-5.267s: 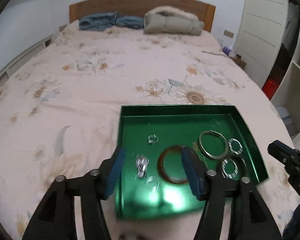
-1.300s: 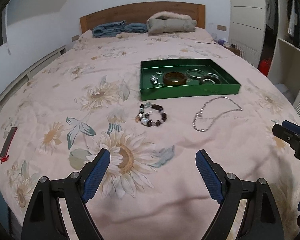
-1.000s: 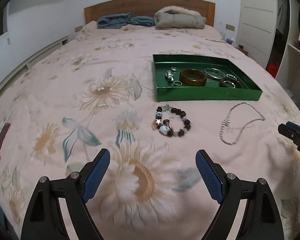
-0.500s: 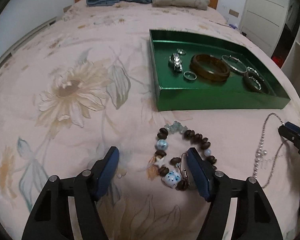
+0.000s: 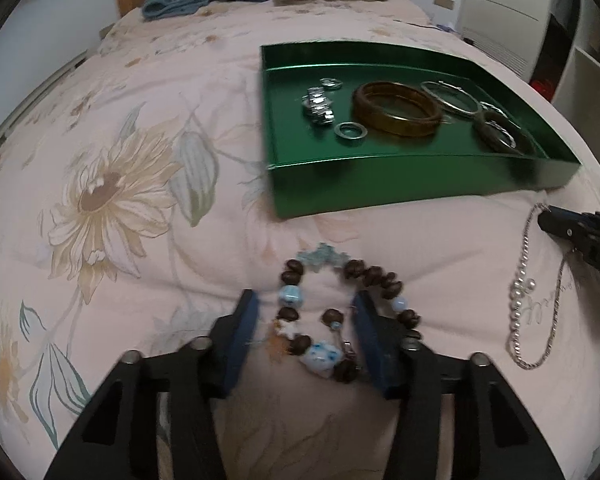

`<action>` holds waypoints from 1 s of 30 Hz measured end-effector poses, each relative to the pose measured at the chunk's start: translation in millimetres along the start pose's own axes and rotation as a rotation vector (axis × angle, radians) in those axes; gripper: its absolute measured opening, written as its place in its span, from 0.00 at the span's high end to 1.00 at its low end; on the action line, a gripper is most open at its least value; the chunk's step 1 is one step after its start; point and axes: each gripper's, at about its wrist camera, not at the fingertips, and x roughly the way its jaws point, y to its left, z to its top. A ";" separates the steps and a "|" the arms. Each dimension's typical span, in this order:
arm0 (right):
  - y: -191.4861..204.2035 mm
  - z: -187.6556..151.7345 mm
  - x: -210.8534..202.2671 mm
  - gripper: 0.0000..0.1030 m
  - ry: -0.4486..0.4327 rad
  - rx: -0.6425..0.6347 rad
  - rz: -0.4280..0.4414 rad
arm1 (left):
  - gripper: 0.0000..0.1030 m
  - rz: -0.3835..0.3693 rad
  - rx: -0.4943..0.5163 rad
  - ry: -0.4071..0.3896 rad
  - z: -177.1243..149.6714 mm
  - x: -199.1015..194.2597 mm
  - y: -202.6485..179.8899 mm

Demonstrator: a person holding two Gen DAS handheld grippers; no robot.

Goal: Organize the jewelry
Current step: 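Grasp the beaded bracelet with the left tool while the right tool grasps the silver chain, then carry the beaded bracelet and silver chain into the green tray and release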

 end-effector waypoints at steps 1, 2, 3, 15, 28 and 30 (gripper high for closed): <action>2.3 -1.4 -1.6 0.94 -0.004 -0.004 -0.005 | 0.67 0.002 0.008 -0.005 -1.1 -1.8 -1.7; 3.6 -2.8 -4.4 0.96 -0.009 -0.004 -0.008 | 0.78 0.001 0.019 -0.010 -2.2 -4.1 -4.3; 4.9 -4.6 -7.3 0.97 -0.014 -0.004 -0.011 | 0.83 0.000 0.024 -0.011 -3.3 -6.3 -6.3; 11.5 -37.0 -89.7 0.98 -0.155 0.006 -0.012 | 0.90 -0.010 0.019 -0.110 -18.8 -68.1 -27.2; 40.3 -34.2 -221.5 0.98 -0.326 -0.023 -0.033 | 0.90 -0.069 0.003 -0.275 -13.2 -185.8 -33.1; 43.4 -31.4 -241.3 0.98 -0.355 -0.027 -0.044 | 0.90 -0.086 0.008 -0.308 -7.9 -207.7 -34.8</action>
